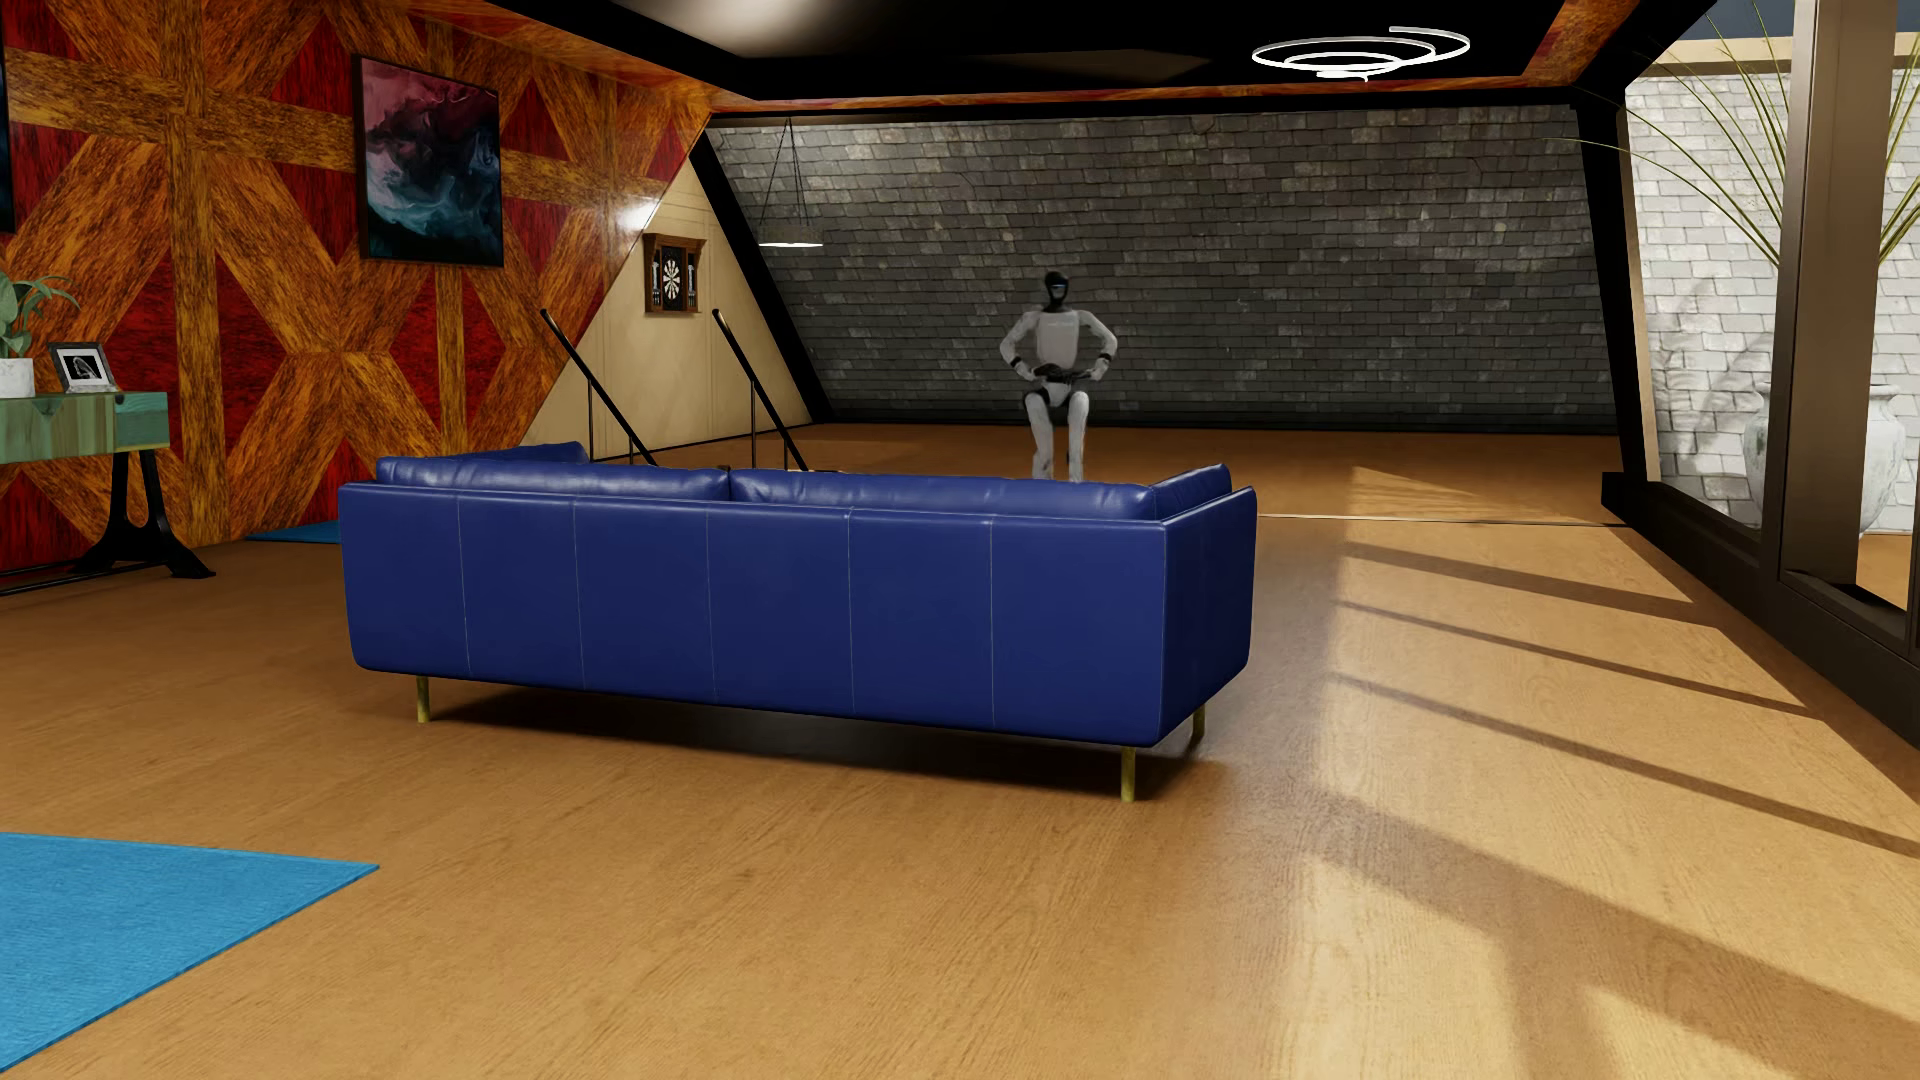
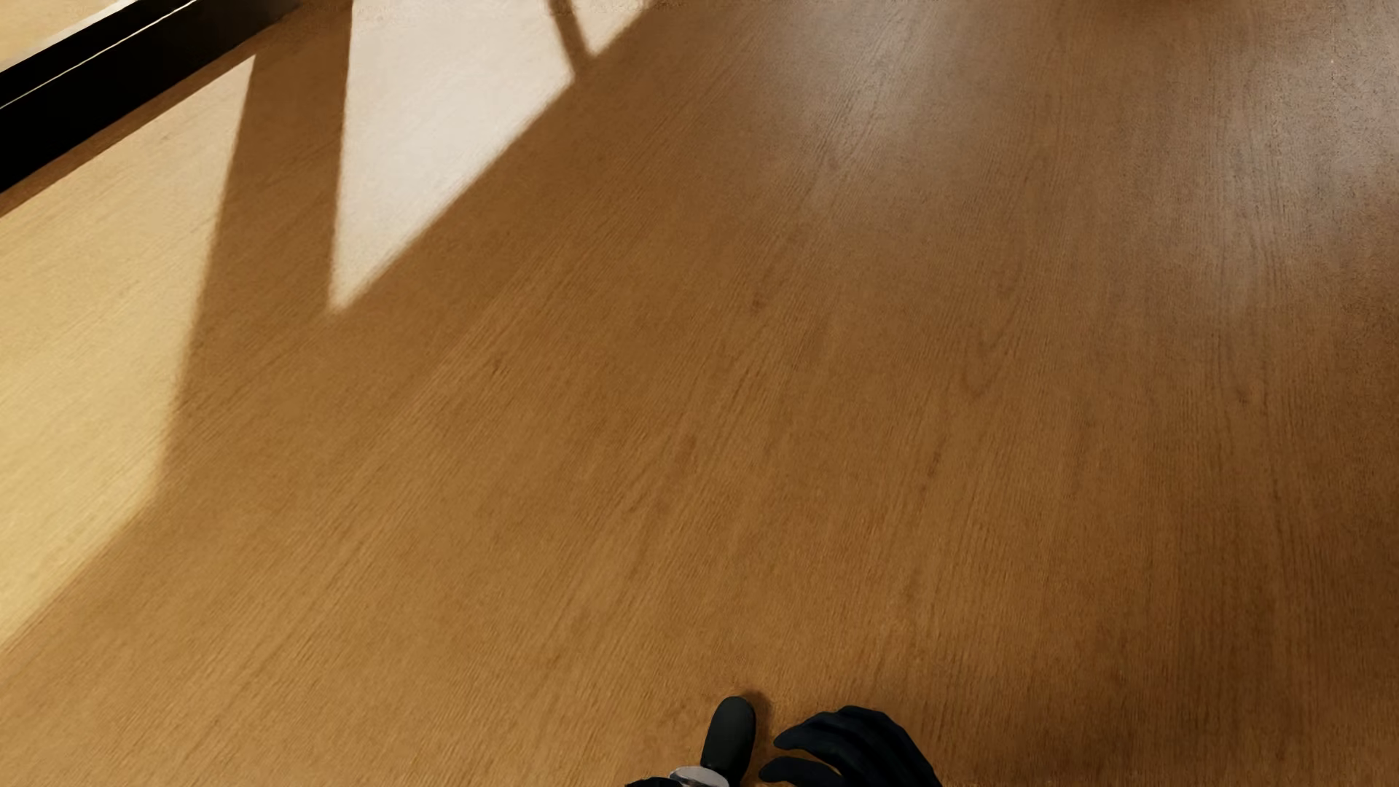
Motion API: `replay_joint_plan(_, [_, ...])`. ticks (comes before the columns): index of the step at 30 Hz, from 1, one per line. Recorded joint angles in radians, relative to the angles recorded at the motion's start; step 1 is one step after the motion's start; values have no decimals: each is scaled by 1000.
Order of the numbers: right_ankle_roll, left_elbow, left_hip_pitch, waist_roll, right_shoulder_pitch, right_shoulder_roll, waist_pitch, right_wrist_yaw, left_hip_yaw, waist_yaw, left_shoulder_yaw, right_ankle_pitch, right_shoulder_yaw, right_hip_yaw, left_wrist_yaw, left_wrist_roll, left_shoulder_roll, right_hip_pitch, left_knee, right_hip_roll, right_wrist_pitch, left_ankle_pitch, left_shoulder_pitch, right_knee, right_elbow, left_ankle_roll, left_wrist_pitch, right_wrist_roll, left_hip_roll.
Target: Move towards the dark blue sofa
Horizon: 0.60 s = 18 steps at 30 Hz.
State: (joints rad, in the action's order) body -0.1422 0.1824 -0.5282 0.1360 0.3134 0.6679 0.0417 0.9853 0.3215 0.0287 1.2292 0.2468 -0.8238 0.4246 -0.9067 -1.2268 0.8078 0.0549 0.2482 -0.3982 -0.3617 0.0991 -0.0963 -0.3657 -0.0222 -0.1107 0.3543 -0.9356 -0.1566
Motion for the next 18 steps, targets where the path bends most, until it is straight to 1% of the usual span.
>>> replay_joint_plan(1, [10,-1,20,-9,-1,1,-4,0,-13,4,-8,-11,4,36,7,4,-8,26,-6,-2,-1,89,-1,-5,-13,40,0,12,18])
replay_joint_plan(2, [30,-6,38,-21,0,-1,-9,0,-65,5,-19,-24,16,57,9,-4,-18,51,3,3,0,116,-5,-22,-30,75,5,21,45])
replay_joint_plan(3, [54,-12,55,-39,5,-7,-13,0,-111,4,-24,-50,33,71,4,-15,-29,65,25,13,1,85,-13,-53,-52,95,11,20,58])
replay_joint_plan(4, [101,-14,78,-60,4,-19,-18,0,-151,-1,-34,-99,52,74,-2,-28,-36,65,44,21,-4,43,-10,-104,-90,105,23,11,66])
replay_joint_plan(5, [241,-15,101,-80,14,-19,-22,0,-190,-7,-27,-155,62,74,4,-16,-37,51,58,31,-5,4,-18,-174,-111,120,28,-9,69])
replay_joint_plan(6, [383,-19,115,-99,17,3,-24,-2,-238,-19,-20,-227,59,26,17,2,-38,15,86,41,-9,-39,-20,-278,-128,132,27,-23,70])
replay_joint_plan(7, [390,-19,128,-114,15,35,-25,-6,-295,-43,-19,-309,47,-104,30,15,-47,-48,115,44,-19,-82,-26,-427,-136,142,27,-29,80])
replay_joint_plan(8, [390,-24,141,-129,1,70,-23,-6,-358,-73,-25,-436,20,-243,35,19,-56,-146,142,95,-29,-124,-29,-583,-139,151,27,-20,91])
replay_joint_plan(9, [390,-28,159,-147,-20,92,-22,-1,-413,-95,-35,-515,-14,-305,31,13,-64,-238,155,168,-34,-158,-33,-708,-136,158,30,1,95])
replay_joint_plan(10, [390,-29,178,-167,-40,96,-21,0,-456,-109,-44,-458,-35,-354,20,4,-70,-319,164,266,-30,-189,-39,-803,-122,163,36,24,92])
replay_joint_plan(11, [391,-22,195,-186,-51,97,-19,0,-485,-113,-46,-355,-43,-371,12,3,-74,-388,177,346,-20,-221,-43,-862,-104,166,45,36,81])
replay_joint_plan(12, [390,-11,217,-203,-52,99,-18,0,-499,-108,-41,-295,-45,-372,14,18,-74,-446,188,402,-10,-251,-42,-887,-89,169,55,31,69])
replay_joint_plan(13, [378,2,234,-215,-48,111,-16,0,-508,-101,-33,-233,-44,-368,27,45,-72,-497,203,421,0,-282,-36,-881,-76,170,61,16,58])
replay_joint_plan(15, [362,11,276,-227,-32,122,-12,-1,-512,-83,-20,-119,-27,-355,47,91,-67,-592,216,438,17,-334,-22,-788,-47,169,60,-12,48])
replay_joint_plan(16, [317,11,299,-228,-18,112,-9,-1,-505,-73,-13,-91,-6,-373,47,100,-65,-632,210,470,25,-351,-21,-707,-33,166,57,-24,46])
replay_joint_plan(17, [257,3,323,-227,-4,94,-7,-1,-494,-64,1,-83,15,-407,42,103,-58,-664,200,506,33,-365,-21,-607,-20,163,48,-33,45])
replay_joint_plan(18, [205,0,347,-225,5,68,-5,0,-479,-54,1,-91,41,-451,39,96,-55,-683,187,541,33,-376,-14,-484,-23,159,49,-41,45])
